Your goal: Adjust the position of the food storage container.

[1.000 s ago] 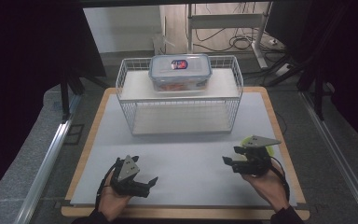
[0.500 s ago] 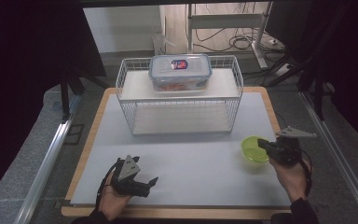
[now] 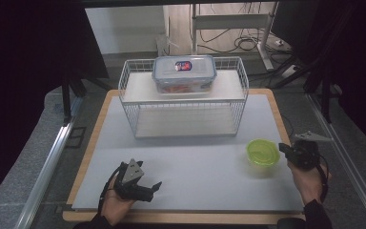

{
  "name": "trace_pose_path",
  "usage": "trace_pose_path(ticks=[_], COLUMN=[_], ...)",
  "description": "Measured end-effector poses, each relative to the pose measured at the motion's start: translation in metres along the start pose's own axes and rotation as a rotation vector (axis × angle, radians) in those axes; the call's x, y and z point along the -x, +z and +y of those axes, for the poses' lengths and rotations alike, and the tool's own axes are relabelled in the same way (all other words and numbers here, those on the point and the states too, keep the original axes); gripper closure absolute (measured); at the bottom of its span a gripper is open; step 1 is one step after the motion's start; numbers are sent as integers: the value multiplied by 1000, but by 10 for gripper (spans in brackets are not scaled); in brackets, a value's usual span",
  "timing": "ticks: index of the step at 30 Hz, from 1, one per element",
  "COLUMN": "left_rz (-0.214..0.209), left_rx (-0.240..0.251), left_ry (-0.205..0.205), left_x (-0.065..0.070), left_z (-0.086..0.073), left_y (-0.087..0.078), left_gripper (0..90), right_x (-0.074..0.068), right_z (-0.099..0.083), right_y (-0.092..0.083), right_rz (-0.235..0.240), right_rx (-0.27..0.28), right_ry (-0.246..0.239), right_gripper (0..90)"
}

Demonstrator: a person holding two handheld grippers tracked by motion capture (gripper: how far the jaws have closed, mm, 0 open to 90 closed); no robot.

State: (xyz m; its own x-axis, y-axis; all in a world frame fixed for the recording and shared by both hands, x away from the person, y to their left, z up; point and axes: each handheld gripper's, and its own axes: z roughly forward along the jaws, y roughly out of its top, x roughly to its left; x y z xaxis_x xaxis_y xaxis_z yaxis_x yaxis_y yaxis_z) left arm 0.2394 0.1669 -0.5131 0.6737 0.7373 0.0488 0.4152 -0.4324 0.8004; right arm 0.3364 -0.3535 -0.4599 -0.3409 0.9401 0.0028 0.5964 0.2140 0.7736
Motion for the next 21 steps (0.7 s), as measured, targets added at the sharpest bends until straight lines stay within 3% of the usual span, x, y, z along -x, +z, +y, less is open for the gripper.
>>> trace_pose_path(ticks=[10,21], left_rz=[-12,-19], left_rx=[-12,-26], left_ry=[-3,8], left_x=[1,2], left_z=[0,0], left_y=[2,3], left_gripper=[31,33], right_x=[1,-2], right_z=[-6,-9], right_y=[7,10], right_rz=[-22,-1], right_rx=[-51,-77], right_ry=[0,13], right_gripper=[900,900])
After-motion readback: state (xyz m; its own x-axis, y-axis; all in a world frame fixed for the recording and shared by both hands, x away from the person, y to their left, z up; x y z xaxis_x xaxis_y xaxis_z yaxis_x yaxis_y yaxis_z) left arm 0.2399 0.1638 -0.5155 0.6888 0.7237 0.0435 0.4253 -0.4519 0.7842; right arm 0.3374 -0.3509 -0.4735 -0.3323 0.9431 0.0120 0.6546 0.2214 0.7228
